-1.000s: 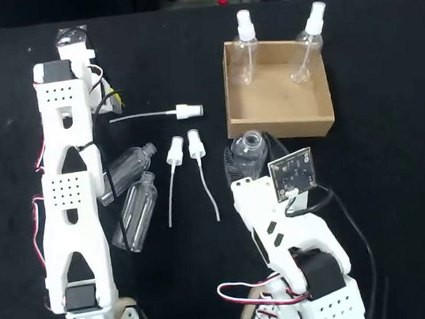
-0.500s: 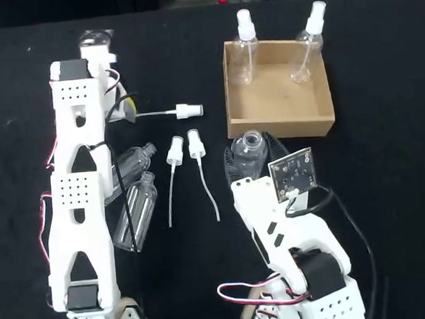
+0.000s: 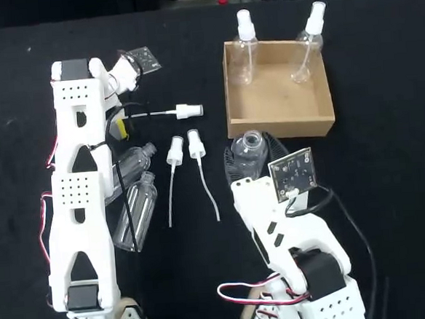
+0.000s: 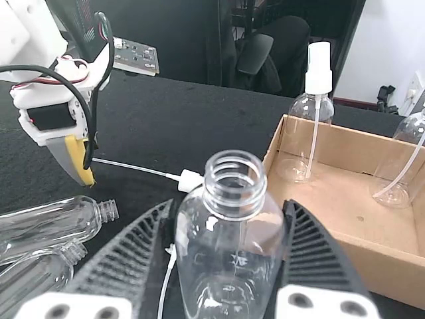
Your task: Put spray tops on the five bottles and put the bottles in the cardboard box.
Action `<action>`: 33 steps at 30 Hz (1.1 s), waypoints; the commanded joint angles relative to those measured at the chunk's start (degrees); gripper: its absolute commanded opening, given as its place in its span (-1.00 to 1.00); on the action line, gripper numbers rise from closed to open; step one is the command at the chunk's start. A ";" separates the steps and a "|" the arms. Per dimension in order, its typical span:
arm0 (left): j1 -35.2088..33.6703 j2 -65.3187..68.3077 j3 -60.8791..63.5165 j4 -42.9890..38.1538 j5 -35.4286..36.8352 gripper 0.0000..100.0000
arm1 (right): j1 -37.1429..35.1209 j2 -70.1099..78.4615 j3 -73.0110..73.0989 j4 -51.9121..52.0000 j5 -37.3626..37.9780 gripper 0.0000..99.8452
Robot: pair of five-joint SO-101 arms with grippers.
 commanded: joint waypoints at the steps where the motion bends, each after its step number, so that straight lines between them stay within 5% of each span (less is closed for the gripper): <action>1: -0.48 -0.70 -0.84 -2.29 -1.41 -0.49 | -0.53 0.57 -0.40 0.35 -0.09 -0.62; 17: -0.48 -0.70 5.14 -3.78 -1.23 -0.50 | -0.53 0.57 -0.40 0.35 -0.09 -0.62; 24: -0.40 -0.79 1.19 -3.78 -1.14 -0.83 | -0.53 0.57 -0.48 0.35 -0.09 -0.62; 33: 0.40 -0.79 0.66 -3.78 -1.32 -0.57 | -0.53 0.57 -0.48 0.35 -0.09 -0.62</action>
